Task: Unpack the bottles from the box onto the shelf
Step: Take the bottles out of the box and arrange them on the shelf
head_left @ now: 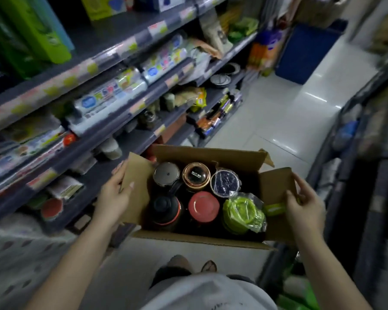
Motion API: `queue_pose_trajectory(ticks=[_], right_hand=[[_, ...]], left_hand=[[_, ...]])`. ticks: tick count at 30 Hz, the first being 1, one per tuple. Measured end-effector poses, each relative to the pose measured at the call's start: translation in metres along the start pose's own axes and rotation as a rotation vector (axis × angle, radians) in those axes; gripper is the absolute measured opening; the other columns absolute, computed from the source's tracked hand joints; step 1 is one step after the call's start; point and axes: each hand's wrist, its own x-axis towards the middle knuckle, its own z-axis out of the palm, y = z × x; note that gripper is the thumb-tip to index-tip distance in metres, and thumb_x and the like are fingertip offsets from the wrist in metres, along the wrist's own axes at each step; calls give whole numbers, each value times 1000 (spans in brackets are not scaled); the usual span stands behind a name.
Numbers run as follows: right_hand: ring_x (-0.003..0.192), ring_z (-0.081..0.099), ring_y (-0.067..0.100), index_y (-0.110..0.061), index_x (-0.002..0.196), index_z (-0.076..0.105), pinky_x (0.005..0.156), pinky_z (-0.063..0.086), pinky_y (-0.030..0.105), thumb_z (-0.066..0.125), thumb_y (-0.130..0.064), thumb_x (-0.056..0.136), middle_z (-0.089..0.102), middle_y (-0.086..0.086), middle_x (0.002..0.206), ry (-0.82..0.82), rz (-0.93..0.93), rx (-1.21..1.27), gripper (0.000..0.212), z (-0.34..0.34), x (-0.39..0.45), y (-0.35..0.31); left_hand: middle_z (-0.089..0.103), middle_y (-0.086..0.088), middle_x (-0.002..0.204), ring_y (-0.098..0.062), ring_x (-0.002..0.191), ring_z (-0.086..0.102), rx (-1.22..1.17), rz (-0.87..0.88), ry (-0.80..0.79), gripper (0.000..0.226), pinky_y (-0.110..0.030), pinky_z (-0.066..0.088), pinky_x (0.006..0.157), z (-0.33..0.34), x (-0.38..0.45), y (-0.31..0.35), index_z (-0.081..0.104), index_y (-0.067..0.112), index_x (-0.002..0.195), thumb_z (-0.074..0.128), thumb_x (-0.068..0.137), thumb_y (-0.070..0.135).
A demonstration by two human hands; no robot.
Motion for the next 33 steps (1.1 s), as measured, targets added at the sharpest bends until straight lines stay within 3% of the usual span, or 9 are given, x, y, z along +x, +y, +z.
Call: queue_pose_trajectory(ticks=[4, 7, 10, 13, 15, 20, 23, 28, 33], right_hand=[[72, 57, 7, -31, 133, 52, 51, 42, 8, 53, -7, 92, 62, 4, 108, 116, 48, 37, 47, -21, 36, -2], [101, 61, 17, -29, 132, 55, 75, 42, 21, 54, -6, 90, 64, 8, 119, 224, 72, 48, 47, -27, 68, -1], [92, 58, 12, -27, 132, 55, 68, 41, 15, 54, -6, 90, 64, 6, 116, 309, 104, 51, 47, -26, 104, 1], [89, 61, 13, -28, 131, 56, 60, 44, 8, 55, -7, 89, 65, 3, 112, 392, 137, 56, 47, -19, 141, 3], [99, 64, 17, -29, 130, 57, 65, 46, 5, 55, -8, 88, 67, 3, 115, 437, 168, 51, 47, -16, 164, 0], [105, 57, 13, -25, 130, 57, 90, 41, 24, 54, -4, 89, 61, -1, 111, 568, 234, 65, 46, -13, 209, -21], [104, 53, 7, -25, 130, 56, 89, 37, 21, 54, -5, 90, 59, -4, 110, 624, 266, 57, 45, -17, 235, -27], [105, 57, 12, -27, 130, 56, 90, 41, 24, 54, -7, 90, 60, -4, 112, 661, 292, 53, 45, -31, 284, -23], [112, 59, 17, -27, 130, 56, 93, 41, 26, 55, -8, 89, 64, 2, 123, 634, 281, 12, 46, -61, 348, -8]], left_hand=[[52, 26, 118, -13, 112, 59, 29, 72, -140, 60, -43, 45, 102, 60, 51, 47, 37, 41, 141, 51, 95, 6], [56, 19, 123, -17, 113, 60, 39, 99, -240, 61, -42, 45, 102, 103, 94, 73, 39, 42, 139, 54, 92, 6], [52, -4, 139, -20, 115, 61, 57, 123, -331, 62, -47, 43, 104, 145, 146, 88, 43, 54, 131, 60, 86, 16], [64, 1, 122, -10, 99, 64, 51, 132, -426, 60, -36, 48, 95, 193, 192, 112, 40, 37, 140, 52, 93, 1], [62, 0, 126, -13, 104, 62, 77, 147, -478, 61, -35, 47, 96, 221, 219, 130, 37, 34, 142, 50, 94, -1], [55, -1, 136, -17, 110, 61, 122, 184, -597, 61, -33, 48, 94, 282, 285, 171, 37, 39, 140, 49, 94, 1], [61, -4, 127, -21, 105, 63, 139, 186, -650, 63, -43, 47, 98, 317, 311, 192, 38, 49, 134, 50, 94, 2], [59, 1, 128, -15, 105, 62, 174, 176, -722, 61, -32, 51, 87, 379, 338, 218, 35, 42, 141, 50, 95, 6], [57, -3, 134, -19, 111, 61, 185, 167, -711, 60, -38, 53, 89, 442, 350, 234, 36, 45, 140, 52, 95, 9]])
